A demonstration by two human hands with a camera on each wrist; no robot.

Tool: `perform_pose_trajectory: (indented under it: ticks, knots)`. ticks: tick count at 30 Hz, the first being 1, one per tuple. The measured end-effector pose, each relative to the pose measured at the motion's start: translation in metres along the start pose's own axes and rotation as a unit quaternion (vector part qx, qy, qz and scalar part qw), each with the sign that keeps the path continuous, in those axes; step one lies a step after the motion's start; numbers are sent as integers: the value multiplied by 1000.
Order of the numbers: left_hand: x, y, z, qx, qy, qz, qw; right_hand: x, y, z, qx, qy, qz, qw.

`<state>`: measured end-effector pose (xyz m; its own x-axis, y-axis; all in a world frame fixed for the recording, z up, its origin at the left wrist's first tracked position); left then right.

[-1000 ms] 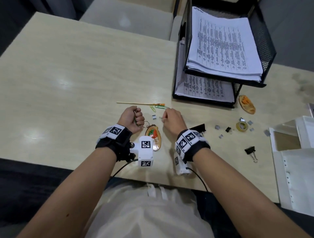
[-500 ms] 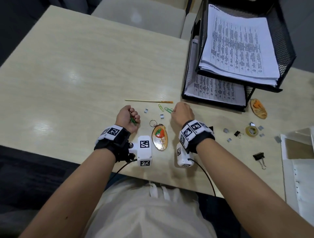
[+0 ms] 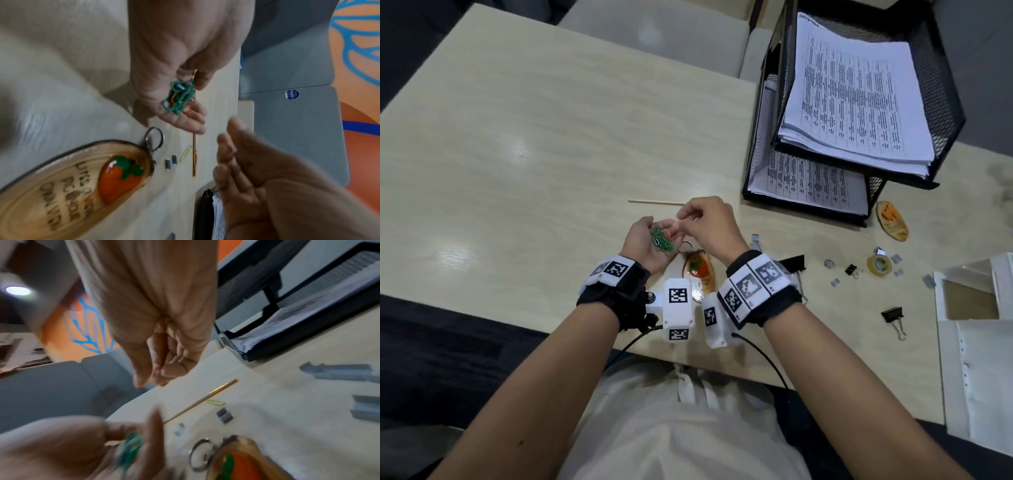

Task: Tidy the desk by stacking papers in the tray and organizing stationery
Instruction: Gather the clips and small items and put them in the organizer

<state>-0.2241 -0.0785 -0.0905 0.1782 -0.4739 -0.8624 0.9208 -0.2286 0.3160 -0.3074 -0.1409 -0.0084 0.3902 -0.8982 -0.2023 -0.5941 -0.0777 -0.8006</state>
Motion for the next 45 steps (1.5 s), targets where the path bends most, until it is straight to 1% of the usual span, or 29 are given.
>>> perform_pose_trajectory:
  ticks: [2, 4, 6, 7, 10, 12, 14, 16, 18, 20, 22, 23, 26, 29, 32, 34, 36, 39, 42, 43, 45]
  knots:
    - [-3, 4, -4, 27, 32, 7, 999, 15, 11, -6, 0, 51, 35, 998]
    - [-6, 8, -8, 54, 40, 4, 998, 29, 26, -9, -45, 84, 81, 992]
    - [-6, 10, -12, 64, 40, 1, 997, 34, 37, -5, -123, 75, 113, 983]
    - [-6, 12, -13, 66, 40, 2, 997, 33, 40, 0, -154, 64, 115, 979]
    - [-9, 13, -14, 69, 35, 8, 997, 29, 42, 12, -220, 43, 85, 971]
    - [-10, 10, -14, 73, 40, 10, 996, 23, 45, 14, -245, 16, 76, 966]
    - [-12, 3, -12, 79, 45, 9, 996, 16, 48, 10, -256, -9, 75, 964]
    - [-14, -5, -4, 86, 47, 13, 995, 6, 50, -2, -250, -12, 64, 966]
    - [-15, -16, 13, 98, 41, 22, 994, -6, 51, -24, -202, 29, 53, 978]
    - [-17, -35, 37, 116, 26, 32, 992, -22, 60, -58, -122, 107, 69, 984]
    - [-21, -65, 69, 137, -3, 27, 990, -45, 81, -105, -57, 204, 100, 972]
    - [-23, -77, 81, 141, -17, 25, 989, -55, 90, -124, -38, 232, 109, 966]
    - [-41, -142, 134, 175, -86, -7, 981, -102, 128, -197, -34, 303, 133, 943]
    - [-70, -221, 179, 223, -145, -48, 963, -160, 173, -265, -39, 379, 179, 907]
    - [-98, -298, 208, 271, -184, -90, 941, -217, 217, -312, -66, 419, 229, 876]
    - [-110, -344, 218, 296, -192, -107, 929, -246, 241, -330, -103, 414, 260, 867]
    - [-118, -384, 222, 322, -185, -106, 922, -265, 261, -335, -140, 388, 283, 866]
    - [-121, -427, 221, 354, -172, -87, 915, -278, 282, -331, -159, 347, 287, 879]
    - [-115, -450, 217, 386, -164, -51, 906, -282, 290, -326, -175, 310, 284, 890]
    - [-112, -455, 216, 410, -165, -36, 896, -282, 290, -325, -182, 301, 283, 892]
    - [-109, -462, 214, 471, -177, -12, 864, -281, 290, -324, -200, 288, 272, 896]
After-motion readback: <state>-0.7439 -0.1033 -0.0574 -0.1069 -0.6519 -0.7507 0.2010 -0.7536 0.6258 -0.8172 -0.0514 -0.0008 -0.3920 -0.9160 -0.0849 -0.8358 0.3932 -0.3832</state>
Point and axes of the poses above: each hand's wrist, its own x-axis towards the middle knuckle, its own z-axis out of the palm, y = z × x, the point moved 5 cm from there along x, towards the middle knuckle, and after that the axes turned 8 degrees about y, right-handed, at the moved point
